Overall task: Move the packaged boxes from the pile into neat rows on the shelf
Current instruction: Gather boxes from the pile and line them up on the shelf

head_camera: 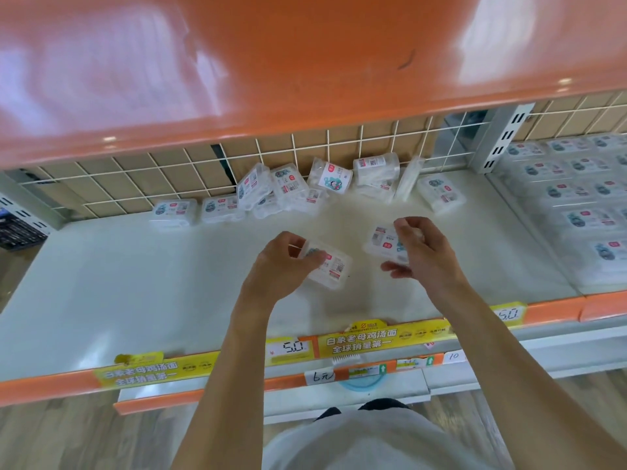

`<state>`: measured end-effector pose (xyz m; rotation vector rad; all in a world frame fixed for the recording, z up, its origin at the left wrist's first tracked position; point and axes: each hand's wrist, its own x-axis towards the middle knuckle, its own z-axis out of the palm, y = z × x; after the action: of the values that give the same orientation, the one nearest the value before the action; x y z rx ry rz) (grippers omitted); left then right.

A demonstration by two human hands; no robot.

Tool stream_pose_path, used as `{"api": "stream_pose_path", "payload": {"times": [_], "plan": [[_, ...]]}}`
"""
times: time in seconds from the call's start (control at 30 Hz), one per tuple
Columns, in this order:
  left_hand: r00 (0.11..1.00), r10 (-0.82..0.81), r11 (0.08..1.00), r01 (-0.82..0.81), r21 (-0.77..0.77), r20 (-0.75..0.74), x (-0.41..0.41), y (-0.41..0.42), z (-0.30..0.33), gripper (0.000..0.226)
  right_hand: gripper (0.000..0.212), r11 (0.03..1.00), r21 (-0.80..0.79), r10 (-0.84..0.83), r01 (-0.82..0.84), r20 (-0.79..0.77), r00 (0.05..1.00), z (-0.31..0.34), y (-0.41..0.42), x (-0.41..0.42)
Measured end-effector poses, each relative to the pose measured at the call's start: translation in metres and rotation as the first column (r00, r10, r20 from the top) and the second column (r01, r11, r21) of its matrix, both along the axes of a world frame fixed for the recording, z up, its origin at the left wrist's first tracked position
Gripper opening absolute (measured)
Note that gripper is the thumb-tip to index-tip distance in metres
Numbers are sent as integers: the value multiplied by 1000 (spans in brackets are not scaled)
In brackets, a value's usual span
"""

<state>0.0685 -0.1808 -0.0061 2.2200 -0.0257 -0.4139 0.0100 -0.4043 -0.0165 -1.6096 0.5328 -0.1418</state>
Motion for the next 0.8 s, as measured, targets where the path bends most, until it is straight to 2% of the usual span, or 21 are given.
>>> {"api": "stream_pose_path", "payload": {"times": [0.07, 0.13, 0.2, 0.37, 0.47, 0.67, 0.8], "plan": [[998, 45, 995, -48, -88, -44, 0, 7, -1, 32, 11, 999, -37, 34, -35, -23, 999, -2, -2, -2], [992, 78, 983, -93, -161, -96, -2, 12, -1, 27, 11, 983, -170, 57, -62, -38, 998, -2, -4, -3], [983, 109, 966, -140, -219, -145, -3, 17, -2, 23, 14, 970, -223, 81, -92, -60, 995, 3, -5, -3], [973, 119, 931, -179, -319, -198, -7, 27, -3, 21, 37, 997, -27, 67, -69, -50, 996, 6, -1, -1], [972, 100, 913, -174, -369, -211, -12, 30, -3, 25, 54, 991, 68, 114, -112, -28, 993, 6, 5, -2], [965, 115, 892, -204, -404, -235, -18, 32, -3, 19, 24, 992, -55, 113, -117, -70, 991, 10, 2, -7], [960, 123, 872, -225, -436, -250, -20, 30, -2, 18, 25, 996, 28, 89, -86, -96, 991, 14, -5, -15]]}}
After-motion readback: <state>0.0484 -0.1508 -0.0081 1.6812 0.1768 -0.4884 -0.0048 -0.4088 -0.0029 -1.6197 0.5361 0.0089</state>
